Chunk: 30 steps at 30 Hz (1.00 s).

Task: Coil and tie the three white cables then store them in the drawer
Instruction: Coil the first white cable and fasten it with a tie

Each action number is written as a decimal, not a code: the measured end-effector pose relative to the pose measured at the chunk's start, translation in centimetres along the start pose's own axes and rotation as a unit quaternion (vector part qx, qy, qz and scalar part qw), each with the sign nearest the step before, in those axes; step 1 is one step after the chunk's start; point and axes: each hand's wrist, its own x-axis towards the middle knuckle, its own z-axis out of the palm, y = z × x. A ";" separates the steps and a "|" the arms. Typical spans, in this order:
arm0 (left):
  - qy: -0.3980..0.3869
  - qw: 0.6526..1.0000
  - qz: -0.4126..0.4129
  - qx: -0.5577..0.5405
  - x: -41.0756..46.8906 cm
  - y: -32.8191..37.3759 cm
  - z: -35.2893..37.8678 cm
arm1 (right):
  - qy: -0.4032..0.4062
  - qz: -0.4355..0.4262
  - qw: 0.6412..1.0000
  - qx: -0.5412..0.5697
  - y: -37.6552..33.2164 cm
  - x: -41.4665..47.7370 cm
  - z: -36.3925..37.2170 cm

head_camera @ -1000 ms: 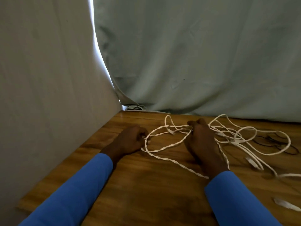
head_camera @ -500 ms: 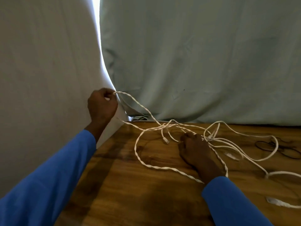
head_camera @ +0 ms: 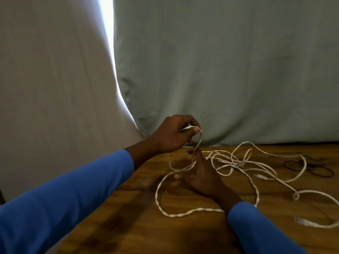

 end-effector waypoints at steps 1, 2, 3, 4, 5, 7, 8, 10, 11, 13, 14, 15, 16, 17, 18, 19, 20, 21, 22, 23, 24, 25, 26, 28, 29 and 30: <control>0.017 0.999 -0.022 -0.032 0.0 0.6 0.6 | 0.015 0.001 1.000 0.005 -0.4 -0.1 0.2; 0.033 0.996 -0.049 -0.073 -0.1 1.3 1.2 | 0.031 0.002 1.000 0.003 -0.7 -0.1 0.5; 0.046 0.989 -0.077 -0.120 -0.1 1.9 1.8 | 0.041 0.006 0.999 -0.008 -0.8 -0.1 0.8; 0.060 0.979 -0.100 -0.164 0.0 2.6 2.2 | 0.043 0.012 0.999 -0.028 -0.7 0.0 1.0; 0.082 0.969 -0.116 -0.200 0.2 3.3 2.3 | 0.038 0.018 0.998 -0.055 -0.4 0.0 1.0; 0.170 0.943 -0.139 -0.248 1.4 4.1 1.4 | 0.025 0.027 0.994 -0.101 0.7 0.0 0.8; 0.231 0.926 -0.157 -0.256 2.2 4.0 0.3 | 0.025 0.028 0.993 -0.115 1.2 0.1 0.5; 0.334 0.890 -0.185 -0.250 3.8 3.2 -2.7 | 0.049 0.022 0.990 -0.132 1.5 0.1 0.0; 0.368 0.877 -0.194 -0.240 4.3 2.4 -4.2 | 0.064 0.015 0.989 -0.134 1.5 0.1 -0.2; 0.404 0.866 -0.210 -0.206 4.5 0.8 -7.2 | 0.090 0.006 0.987 -0.134 1.3 0.1 -0.3; 0.418 0.862 -0.217 -0.187 4.4 0.1 -8.6 | 0.100 0.010 0.987 -0.128 1.4 0.1 -0.4; 0.432 0.859 -0.220 -0.165 4.2 -0.4 -9.9 | 0.111 0.016 0.987 -0.117 1.6 0.2 -0.6; 0.449 0.854 -0.221 -0.142 4.0 -0.8 -11.2 | 0.115 0.026 0.987 -0.108 1.9 0.3 -0.7; 0.465 0.850 -0.216 -0.120 3.8 -1.1 -12.5 | 0.117 0.032 0.987 -0.109 2.2 0.3 -0.9; 0.474 0.850 -0.209 -0.093 3.6 -1.4 -13.3 | 0.115 0.036 0.986 -0.117 2.4 0.5 -1.0; 0.472 0.857 -0.201 -0.048 3.3 -1.7 -13.8 | 0.116 0.037 0.985 -0.118 2.7 0.6 -1.0; 0.454 0.870 -0.191 0.025 2.9 -1.8 -13.5 | 0.122 0.036 0.985 -0.115 2.7 0.8 -0.9; 0.416 0.886 -0.176 0.107 2.4 -1.8 -12.7 | 0.131 0.034 0.984 -0.113 2.7 1.0 -0.7; 0.361 0.901 -0.157 0.181 1.9 -1.7 -11.2 | 0.135 0.033 0.984 -0.115 2.7 1.1 -0.6; 0.296 0.916 -0.137 0.235 1.3 -1.7 -9.3 | 0.135 0.032 0.983 -0.118 2.7 1.2 -0.4; 0.221 0.929 -0.122 0.272 0.8 -1.7 -7.3 | 0.131 0.029 0.984 -0.121 2.8 1.4 -0.3; 0.142 0.935 -0.109 0.306 0.4 -2.0 -5.1 | 0.125 0.025 0.984 -0.123 3.0 1.4 -0.2; 0.064 0.932 -0.091 0.344 0.1 -2.4 -3.0 | 0.120 0.022 0.985 -0.124 3.2 1.4 -0.2; -0.067 0.915 -0.061 0.393 -0.3 -3.6 1.2 | 0.113 0.025 0.986 -0.120 3.4 1.3 -0.3; -0.114 0.911 -0.068 0.392 -0.4 -4.4 3.1 | 0.114 0.021 0.987 -0.114 3.3 1.3 -0.3; -0.150 0.912 -0.088 0.371 -0.4 -5.3 5.0 | 0.118 0.015 0.987 -0.110 3.4 1.3 -0.3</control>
